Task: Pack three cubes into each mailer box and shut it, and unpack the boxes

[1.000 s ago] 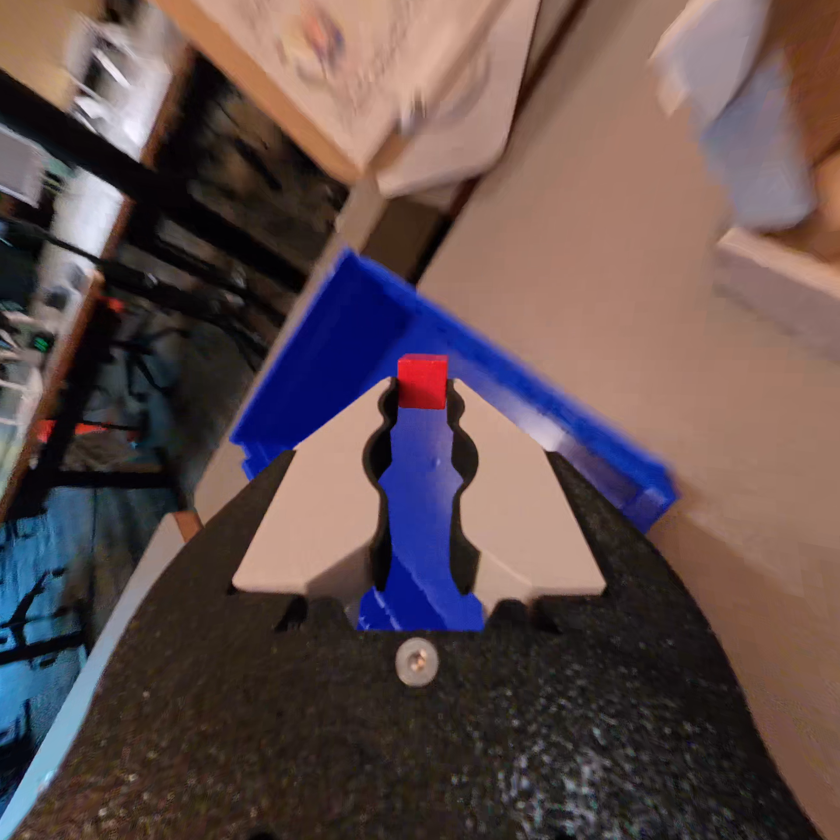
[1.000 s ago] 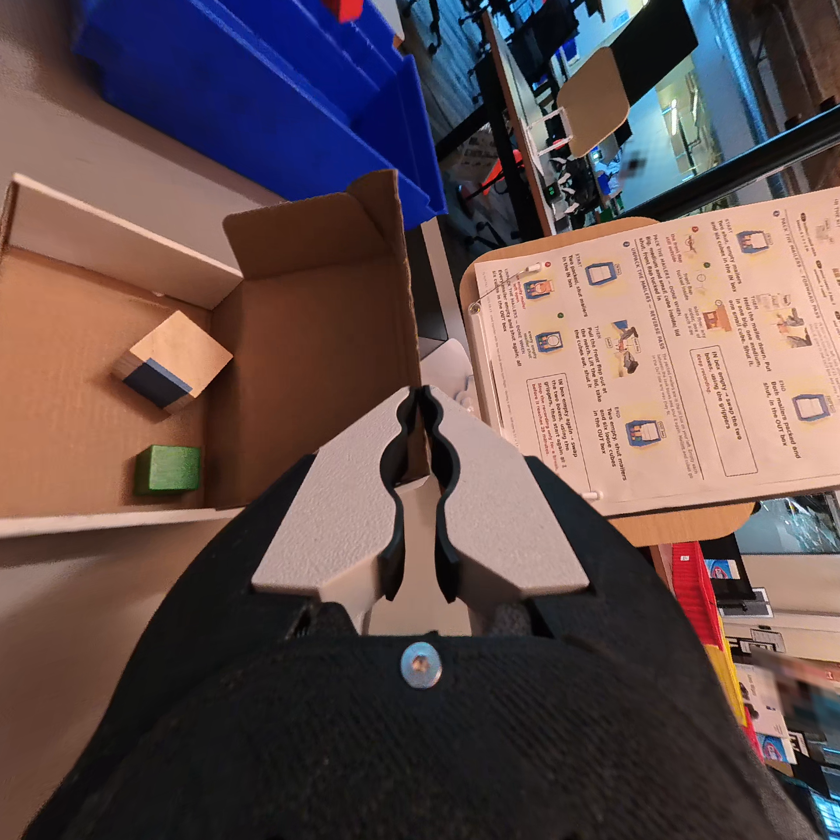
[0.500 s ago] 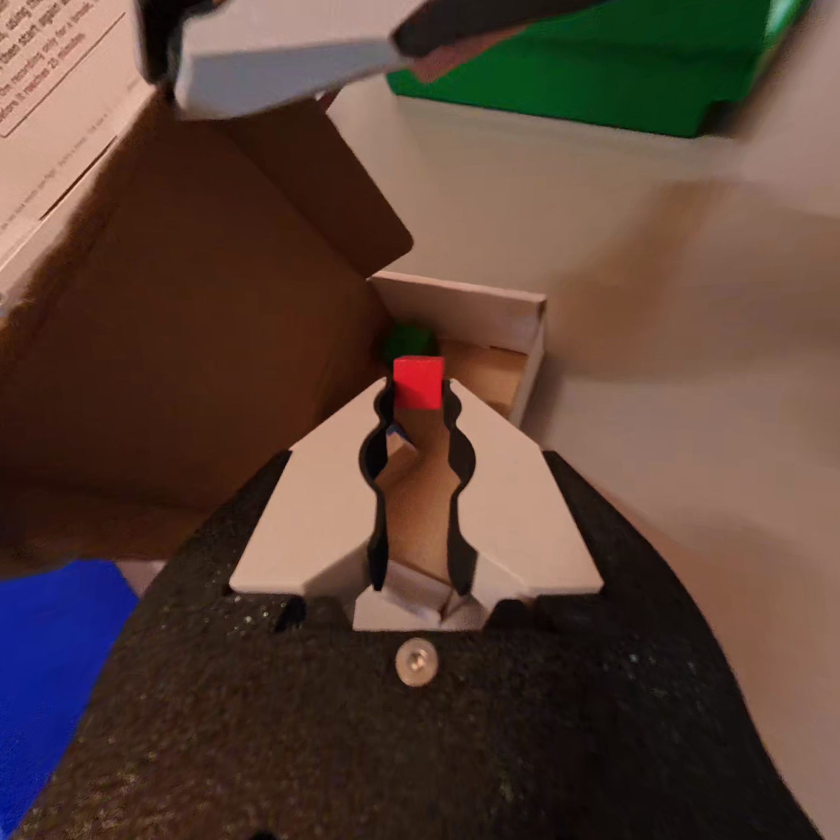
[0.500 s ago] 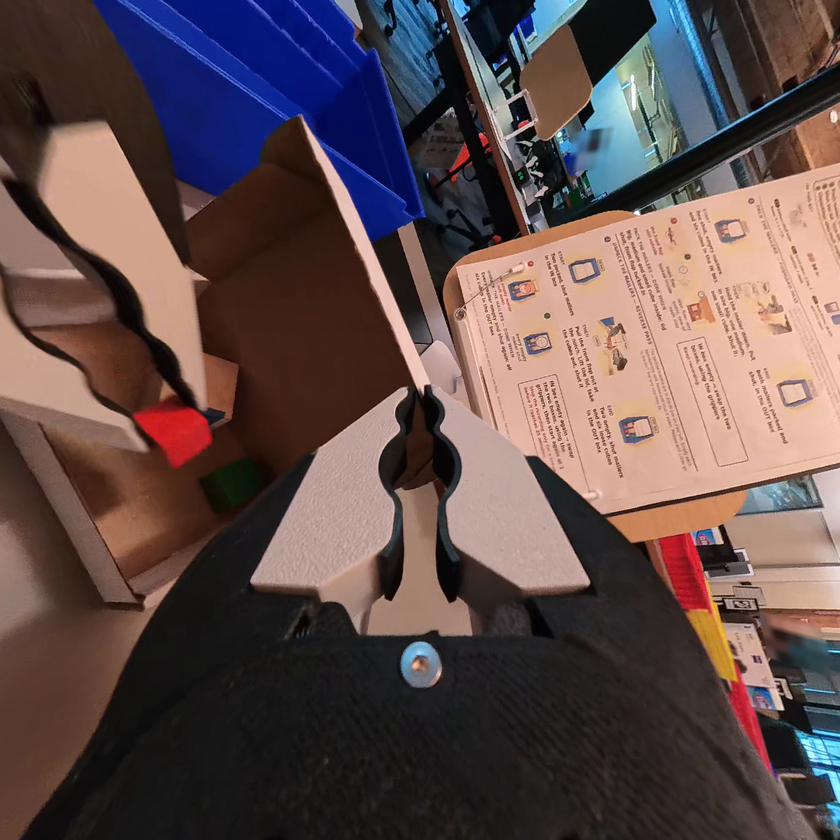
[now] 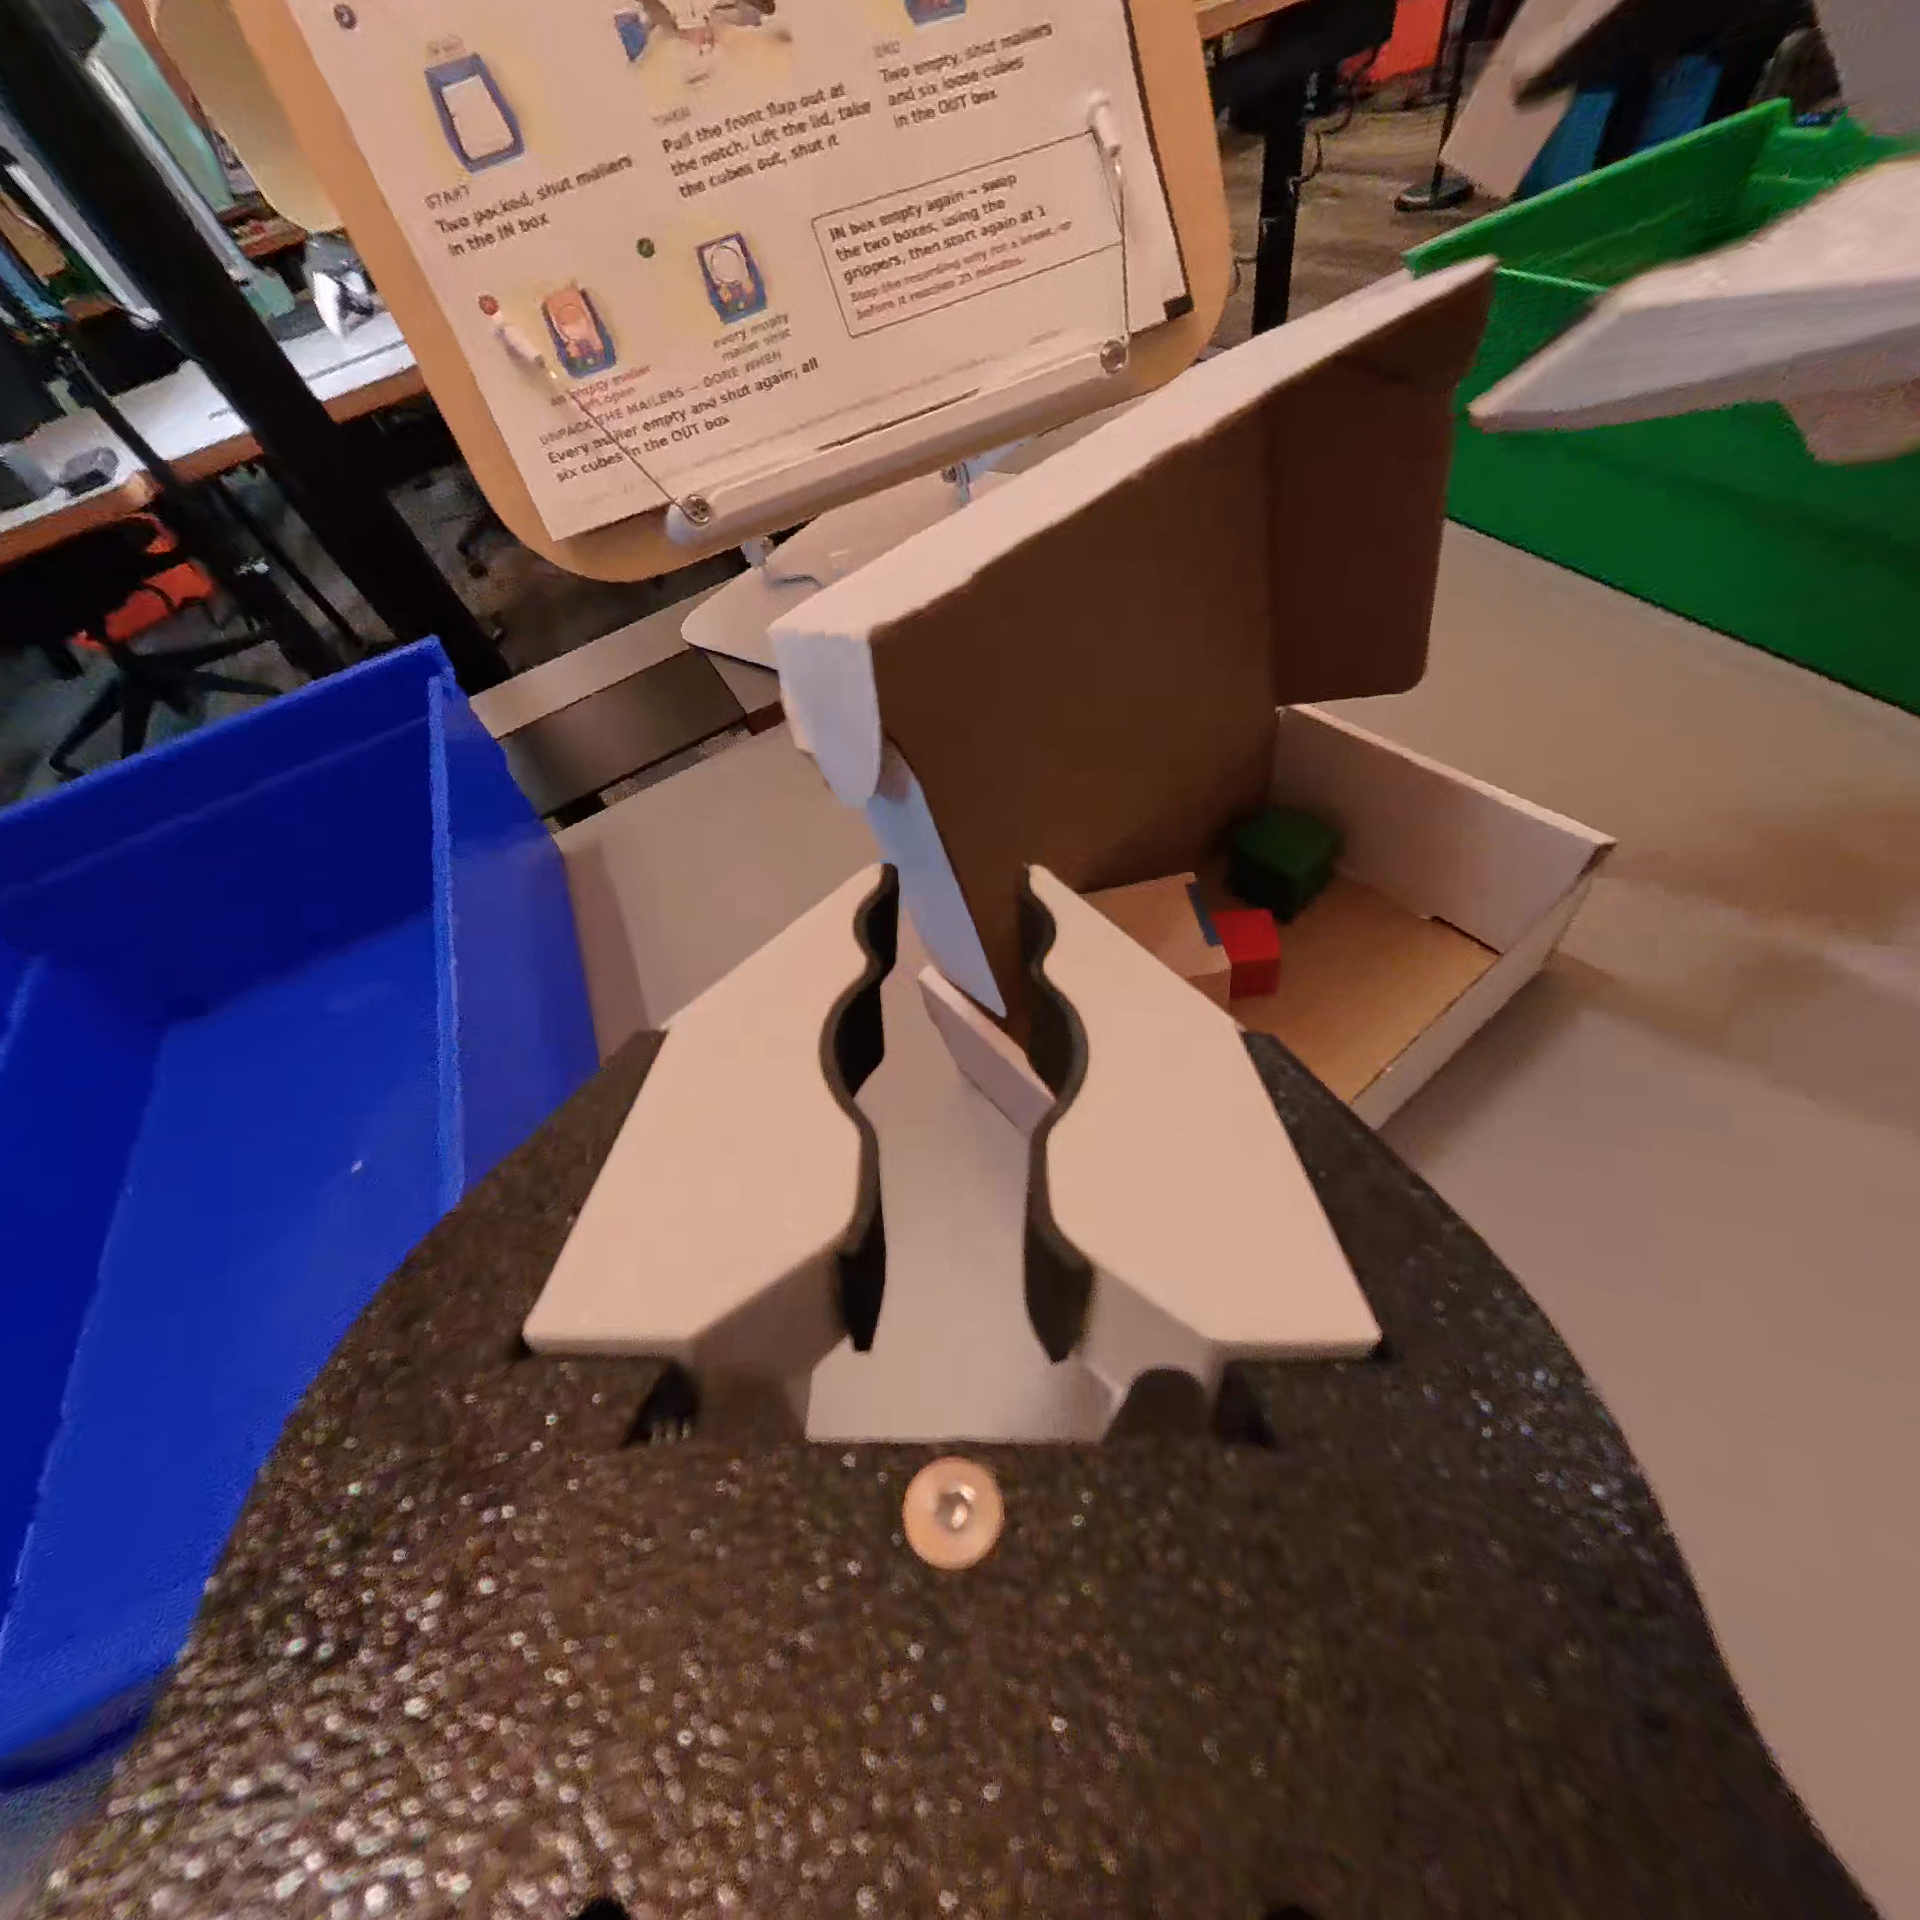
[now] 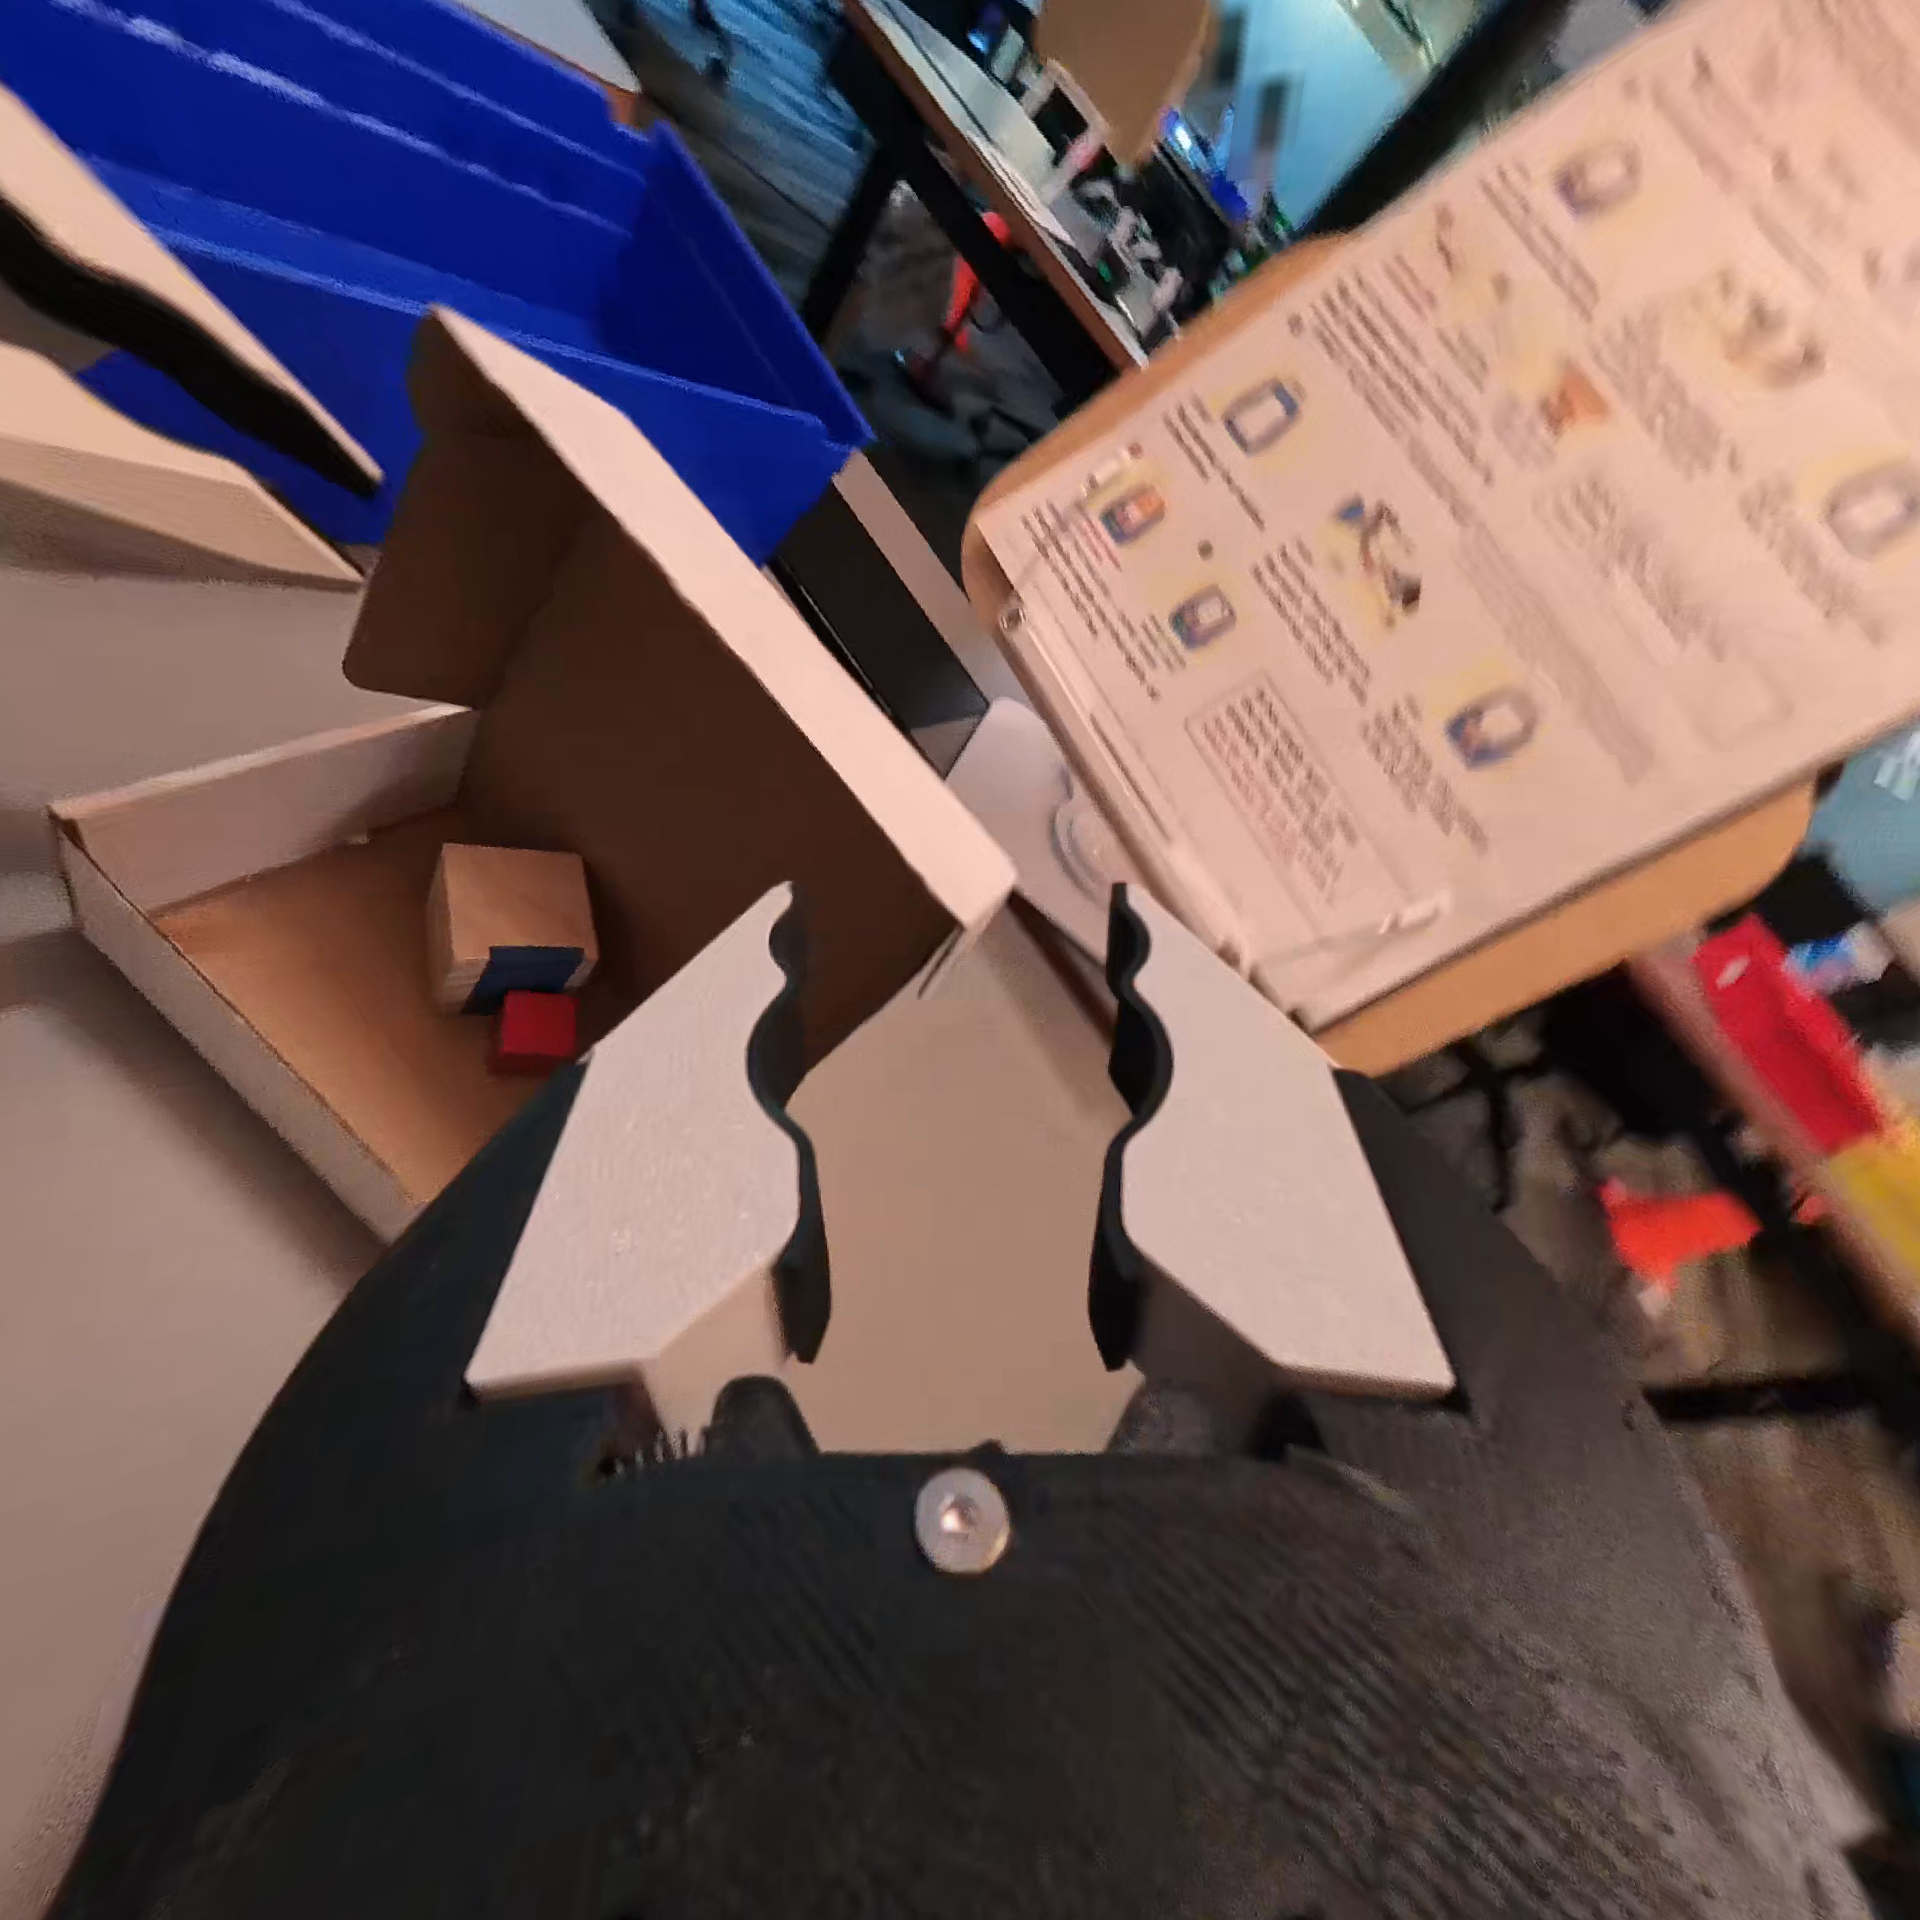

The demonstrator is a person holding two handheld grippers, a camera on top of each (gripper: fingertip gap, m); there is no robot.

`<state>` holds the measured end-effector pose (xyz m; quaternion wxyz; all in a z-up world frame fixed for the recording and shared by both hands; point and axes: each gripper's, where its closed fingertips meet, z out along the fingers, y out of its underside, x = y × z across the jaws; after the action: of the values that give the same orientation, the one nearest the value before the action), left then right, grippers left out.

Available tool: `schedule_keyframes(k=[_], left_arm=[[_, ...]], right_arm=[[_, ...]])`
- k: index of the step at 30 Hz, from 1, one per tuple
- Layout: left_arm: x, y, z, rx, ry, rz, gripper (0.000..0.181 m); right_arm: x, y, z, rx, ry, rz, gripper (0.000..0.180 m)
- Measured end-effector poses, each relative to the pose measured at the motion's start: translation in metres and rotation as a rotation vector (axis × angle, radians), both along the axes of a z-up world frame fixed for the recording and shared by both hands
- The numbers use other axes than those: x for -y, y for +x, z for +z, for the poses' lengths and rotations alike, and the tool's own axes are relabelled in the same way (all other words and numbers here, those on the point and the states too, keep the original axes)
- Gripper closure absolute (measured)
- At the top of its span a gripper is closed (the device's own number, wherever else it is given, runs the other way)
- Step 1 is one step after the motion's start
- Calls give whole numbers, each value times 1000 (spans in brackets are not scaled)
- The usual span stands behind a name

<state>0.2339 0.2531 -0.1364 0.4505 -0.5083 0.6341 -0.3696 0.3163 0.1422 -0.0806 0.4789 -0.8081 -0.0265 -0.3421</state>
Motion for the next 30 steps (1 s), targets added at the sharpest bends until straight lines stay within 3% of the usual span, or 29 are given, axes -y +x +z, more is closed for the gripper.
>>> schedule_keyframes(k=[4, 7, 10, 14, 17, 30], left_arm=[[-3, 8, 7, 32, 43, 43, 170], [-2, 15, 11, 41, 72, 71, 174], [-5, 17, 12, 52, 110, 112, 177], [-8, 18, 12, 69, 119, 142, 178], [-10, 18, 12, 80, 107, 158, 178], [21, -16, -17, 86, 22, 100, 180]], right_arm=[[15, 1, -29, -314, 202, -114, 139], [12, 5, -44, -435, 297, -116, 157], [3, 7, -39, -399, 336, -88, 169], [-11, 12, -44, -378, 291, -106, 162], [-11, 17, -38, -322, 316, -151, 174], [7, -20, -66, -444, 426, -204, 175]])
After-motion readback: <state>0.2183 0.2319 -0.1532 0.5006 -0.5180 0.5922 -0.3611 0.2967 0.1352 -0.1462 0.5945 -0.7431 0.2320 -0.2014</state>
